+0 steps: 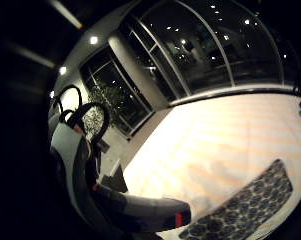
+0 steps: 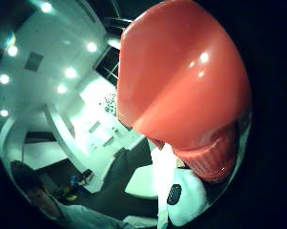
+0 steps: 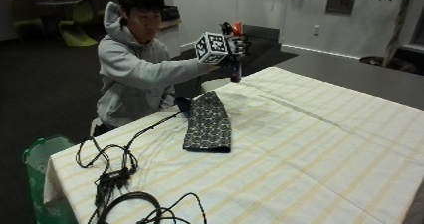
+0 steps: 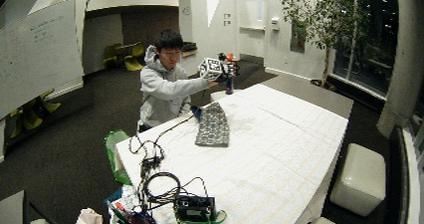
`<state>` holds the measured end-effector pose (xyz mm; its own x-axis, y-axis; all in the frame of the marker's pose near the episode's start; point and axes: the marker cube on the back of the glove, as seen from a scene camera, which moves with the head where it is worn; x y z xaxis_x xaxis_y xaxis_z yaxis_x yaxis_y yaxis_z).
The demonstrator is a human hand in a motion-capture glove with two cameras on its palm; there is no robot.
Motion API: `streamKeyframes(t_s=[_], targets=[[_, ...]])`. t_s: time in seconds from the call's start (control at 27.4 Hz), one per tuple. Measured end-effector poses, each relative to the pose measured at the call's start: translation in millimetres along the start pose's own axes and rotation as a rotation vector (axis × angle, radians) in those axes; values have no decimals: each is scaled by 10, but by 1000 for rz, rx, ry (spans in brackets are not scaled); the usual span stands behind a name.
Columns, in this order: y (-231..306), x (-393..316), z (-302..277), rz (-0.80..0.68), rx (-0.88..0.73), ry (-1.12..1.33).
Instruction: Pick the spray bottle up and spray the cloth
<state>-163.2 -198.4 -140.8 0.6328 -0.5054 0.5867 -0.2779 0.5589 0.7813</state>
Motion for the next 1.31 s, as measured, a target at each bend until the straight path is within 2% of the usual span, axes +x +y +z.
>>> streamKeyframes(t_s=[0.33,0.66,0.8,1.09,1.31], targets=[[517,571,874,90,-8,0],[867,933,1226,96,-14,28],[983,977,1241,111,-62,34],[1217,992,953,139,-432,90],[1217,1011,546,152,-456,103]])
